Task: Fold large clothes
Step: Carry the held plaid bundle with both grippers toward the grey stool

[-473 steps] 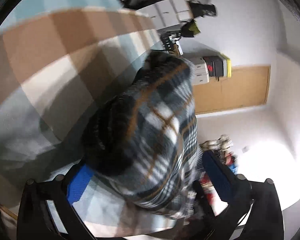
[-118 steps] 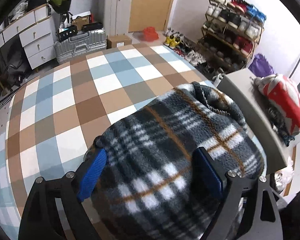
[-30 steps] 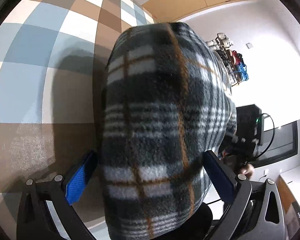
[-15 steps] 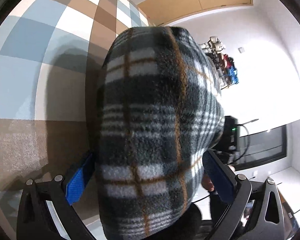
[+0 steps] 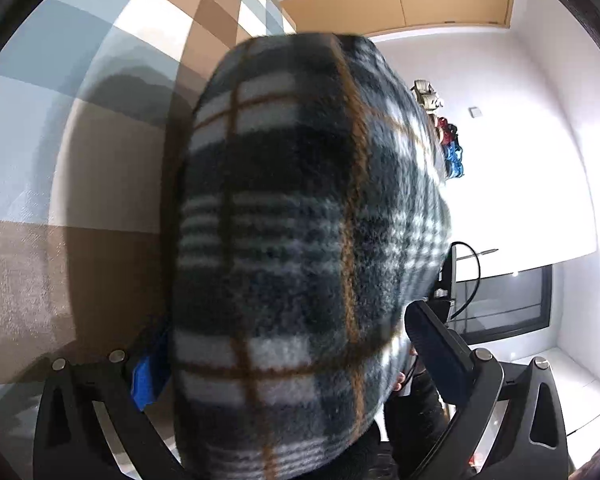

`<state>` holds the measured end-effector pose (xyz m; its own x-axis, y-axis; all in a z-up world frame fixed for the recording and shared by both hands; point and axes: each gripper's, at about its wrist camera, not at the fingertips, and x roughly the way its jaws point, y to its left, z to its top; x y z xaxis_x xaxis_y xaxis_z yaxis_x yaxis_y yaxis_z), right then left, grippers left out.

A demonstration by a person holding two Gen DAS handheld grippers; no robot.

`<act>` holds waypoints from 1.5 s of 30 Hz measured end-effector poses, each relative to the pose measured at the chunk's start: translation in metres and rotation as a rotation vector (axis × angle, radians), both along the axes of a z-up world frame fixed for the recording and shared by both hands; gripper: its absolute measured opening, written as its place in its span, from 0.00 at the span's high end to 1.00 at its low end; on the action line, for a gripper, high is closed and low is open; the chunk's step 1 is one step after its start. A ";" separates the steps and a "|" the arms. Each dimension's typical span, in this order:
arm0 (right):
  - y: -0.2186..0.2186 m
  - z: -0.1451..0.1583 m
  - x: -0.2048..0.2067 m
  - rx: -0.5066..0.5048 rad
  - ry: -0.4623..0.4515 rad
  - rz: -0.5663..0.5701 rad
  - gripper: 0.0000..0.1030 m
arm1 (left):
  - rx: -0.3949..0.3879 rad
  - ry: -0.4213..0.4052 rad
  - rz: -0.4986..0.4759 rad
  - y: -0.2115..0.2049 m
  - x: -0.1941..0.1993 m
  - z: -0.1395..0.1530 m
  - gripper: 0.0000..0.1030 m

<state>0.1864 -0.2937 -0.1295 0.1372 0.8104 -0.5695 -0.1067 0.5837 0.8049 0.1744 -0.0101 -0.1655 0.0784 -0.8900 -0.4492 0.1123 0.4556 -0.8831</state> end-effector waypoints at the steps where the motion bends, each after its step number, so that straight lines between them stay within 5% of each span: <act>1: 0.002 -0.001 0.000 0.017 -0.008 -0.002 0.00 | 0.003 -0.003 -0.003 -0.002 0.000 0.001 0.02; 17: -0.022 -0.019 -0.022 0.302 -0.077 -0.013 0.13 | -0.025 -0.040 -0.012 -0.002 -0.022 0.027 0.02; 25: -0.038 -0.018 -0.030 0.232 -0.159 -0.020 0.18 | 0.021 -0.069 -0.032 -0.018 -0.045 0.032 0.02; 29: -0.052 -0.029 -0.024 0.213 -0.086 -0.025 0.19 | 0.021 -0.006 -0.019 -0.010 -0.042 0.015 0.02; 35: -0.067 -0.039 -0.025 0.258 -0.030 -0.088 0.00 | -0.014 -0.016 0.054 0.011 -0.038 0.016 0.02; 40: -0.052 -0.034 -0.019 0.222 -0.027 -0.099 0.00 | 0.007 -0.003 0.040 0.005 -0.029 0.010 0.02; 45: -0.033 -0.037 -0.014 0.201 0.002 0.006 0.00 | -0.012 -0.003 0.018 -0.006 -0.025 0.013 0.02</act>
<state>0.1726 -0.3264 -0.1663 0.1307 0.9088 -0.3961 -0.1082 0.4102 0.9055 0.1492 -0.0166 -0.1527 0.0957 -0.8938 -0.4381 0.1069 0.4468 -0.8882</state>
